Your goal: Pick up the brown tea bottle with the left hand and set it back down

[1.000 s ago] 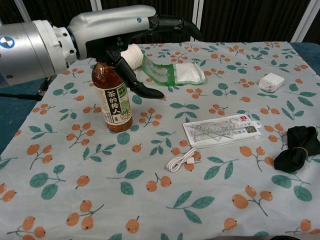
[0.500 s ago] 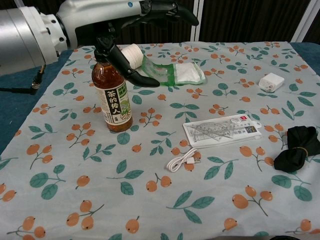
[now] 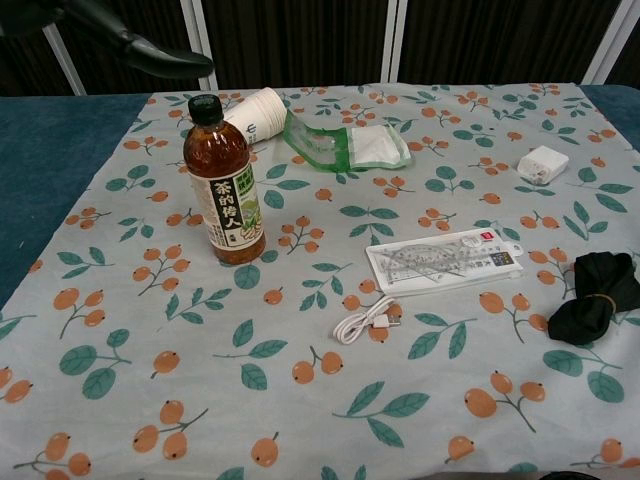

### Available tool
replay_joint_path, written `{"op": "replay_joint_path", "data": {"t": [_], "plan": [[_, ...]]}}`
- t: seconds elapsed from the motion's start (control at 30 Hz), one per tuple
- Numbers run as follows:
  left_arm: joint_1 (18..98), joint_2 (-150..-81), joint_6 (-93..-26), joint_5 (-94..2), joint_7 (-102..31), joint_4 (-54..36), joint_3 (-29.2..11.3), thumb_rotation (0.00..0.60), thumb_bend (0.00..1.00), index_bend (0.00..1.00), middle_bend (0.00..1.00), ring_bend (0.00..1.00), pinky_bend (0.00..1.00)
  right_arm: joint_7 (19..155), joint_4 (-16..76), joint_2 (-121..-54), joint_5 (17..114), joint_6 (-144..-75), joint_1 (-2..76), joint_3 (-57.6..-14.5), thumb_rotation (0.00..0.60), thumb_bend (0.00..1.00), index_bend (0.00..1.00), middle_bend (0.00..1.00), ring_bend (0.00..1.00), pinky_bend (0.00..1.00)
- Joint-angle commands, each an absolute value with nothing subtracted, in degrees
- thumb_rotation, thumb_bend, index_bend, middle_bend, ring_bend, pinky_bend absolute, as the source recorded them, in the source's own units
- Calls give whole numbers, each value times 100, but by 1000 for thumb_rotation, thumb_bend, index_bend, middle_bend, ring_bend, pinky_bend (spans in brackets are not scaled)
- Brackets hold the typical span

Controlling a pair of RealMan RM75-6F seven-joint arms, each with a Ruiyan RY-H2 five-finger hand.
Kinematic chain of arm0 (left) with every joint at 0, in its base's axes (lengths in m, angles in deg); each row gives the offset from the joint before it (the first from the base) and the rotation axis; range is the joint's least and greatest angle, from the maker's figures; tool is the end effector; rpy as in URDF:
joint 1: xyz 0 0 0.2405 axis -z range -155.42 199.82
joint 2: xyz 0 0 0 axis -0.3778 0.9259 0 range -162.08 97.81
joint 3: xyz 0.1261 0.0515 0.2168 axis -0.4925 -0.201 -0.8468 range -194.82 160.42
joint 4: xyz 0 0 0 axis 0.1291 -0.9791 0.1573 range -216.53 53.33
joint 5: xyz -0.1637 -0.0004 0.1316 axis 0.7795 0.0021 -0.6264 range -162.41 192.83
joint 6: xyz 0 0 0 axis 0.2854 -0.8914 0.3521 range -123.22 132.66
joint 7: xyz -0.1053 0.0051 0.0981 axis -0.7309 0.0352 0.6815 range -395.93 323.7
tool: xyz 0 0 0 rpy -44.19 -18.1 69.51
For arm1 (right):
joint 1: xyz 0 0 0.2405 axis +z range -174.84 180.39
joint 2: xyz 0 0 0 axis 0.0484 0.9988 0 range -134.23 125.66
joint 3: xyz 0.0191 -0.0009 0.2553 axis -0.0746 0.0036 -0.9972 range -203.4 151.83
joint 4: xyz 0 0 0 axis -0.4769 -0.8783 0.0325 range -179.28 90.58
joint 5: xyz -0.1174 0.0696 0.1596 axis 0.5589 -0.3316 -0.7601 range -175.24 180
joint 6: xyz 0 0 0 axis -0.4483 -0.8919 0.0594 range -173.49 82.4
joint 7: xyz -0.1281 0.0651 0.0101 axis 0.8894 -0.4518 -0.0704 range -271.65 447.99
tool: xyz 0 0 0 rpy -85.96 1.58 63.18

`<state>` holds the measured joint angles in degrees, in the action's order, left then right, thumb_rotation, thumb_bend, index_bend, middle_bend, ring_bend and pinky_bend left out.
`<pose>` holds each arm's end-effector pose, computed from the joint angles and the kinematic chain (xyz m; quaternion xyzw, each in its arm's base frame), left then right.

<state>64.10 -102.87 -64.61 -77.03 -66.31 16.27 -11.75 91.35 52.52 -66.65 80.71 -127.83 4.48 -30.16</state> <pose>-0.1051 0.3073 0.0814 -0.6660 -0.4363 -0.5842 0.1577 -0.3251 -0.1668 0.1650 0.5495 -0.4385 0.3418 0.6236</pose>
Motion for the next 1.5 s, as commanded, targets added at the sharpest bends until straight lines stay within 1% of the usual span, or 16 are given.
{"op": "replay_joint_path", "data": {"t": [0.03,0.23,0.4,0.53,0.77,0.93,1.2,1.5], "plan": [[6090,-10076,-6785,-7911,-7105,1345,-1434,600,174,83,22,0,9,9158,5259,-6669,8076,-12791,446,-3012,600,194,0,52,62,151],[5675,-10313,-7098,-8012,-7667,716,-1800,600,118,23,1,0,0,9173,5262,-6675,8072,-12799,442,-3011,600,193,0,52,62,151],[5300,-10855,-7362,-7805,-8533,-96,-1922,600,96,7,0,0,0,9132,5259,-6660,8068,-12803,435,-3016,600,193,0,52,62,151],[5232,-11302,-7162,-7711,-9334,-903,-2019,600,68,0,0,0,0,9111,5248,-6656,8067,-12791,439,-3016,600,193,0,52,62,151],[5303,-12051,-6963,-7757,-10429,-2065,-2026,600,65,0,0,0,0,9102,5257,-6645,8068,-12794,436,-3018,600,193,0,52,62,151],[5427,-12531,-6672,-7738,-11119,-2825,-2020,600,65,0,0,0,0,9068,5248,-6637,8056,-12786,434,-3022,600,193,0,52,62,151],[5631,-12954,-6408,-7827,-11581,-3341,-2048,600,65,0,0,0,0,9034,5239,-6627,8049,-12777,432,-3024,600,193,0,52,62,151],[5987,-13155,-6205,-7965,-11794,-3463,-2017,600,65,0,0,0,0,9034,5248,-6610,8043,-12748,438,-3015,600,192,0,52,62,151]]}}
